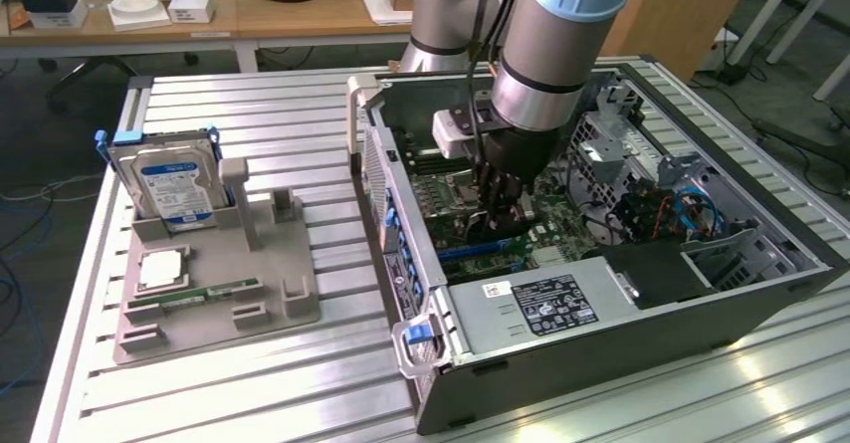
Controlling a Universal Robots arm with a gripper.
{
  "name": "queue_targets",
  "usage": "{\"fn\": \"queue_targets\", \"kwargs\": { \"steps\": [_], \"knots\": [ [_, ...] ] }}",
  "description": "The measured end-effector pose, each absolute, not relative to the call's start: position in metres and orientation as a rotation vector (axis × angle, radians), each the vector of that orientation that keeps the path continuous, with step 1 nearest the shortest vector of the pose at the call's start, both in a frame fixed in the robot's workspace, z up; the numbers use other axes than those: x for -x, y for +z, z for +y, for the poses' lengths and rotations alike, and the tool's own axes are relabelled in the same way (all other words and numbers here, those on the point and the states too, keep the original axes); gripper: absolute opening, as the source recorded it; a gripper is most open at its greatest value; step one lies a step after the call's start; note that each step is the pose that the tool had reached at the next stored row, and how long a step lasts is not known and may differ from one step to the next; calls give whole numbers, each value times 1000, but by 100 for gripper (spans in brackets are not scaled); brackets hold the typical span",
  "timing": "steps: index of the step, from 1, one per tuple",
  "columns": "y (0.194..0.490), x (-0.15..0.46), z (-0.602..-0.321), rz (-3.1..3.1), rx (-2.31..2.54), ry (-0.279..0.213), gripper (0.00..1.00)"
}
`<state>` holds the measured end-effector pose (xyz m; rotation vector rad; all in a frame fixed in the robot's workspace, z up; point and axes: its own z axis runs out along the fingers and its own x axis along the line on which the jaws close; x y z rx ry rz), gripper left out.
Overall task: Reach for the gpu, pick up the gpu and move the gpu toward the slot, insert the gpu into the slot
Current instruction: 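Insert the gpu into the slot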
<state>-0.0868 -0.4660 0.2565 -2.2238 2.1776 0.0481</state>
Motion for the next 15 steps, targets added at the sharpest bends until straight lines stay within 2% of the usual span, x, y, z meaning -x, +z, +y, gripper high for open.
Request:
{"fn": "queue_targets", "kwargs": {
  "steps": [15],
  "knots": [
    [247, 89, -466, 2177, 2224, 48, 26]
  ]
}}
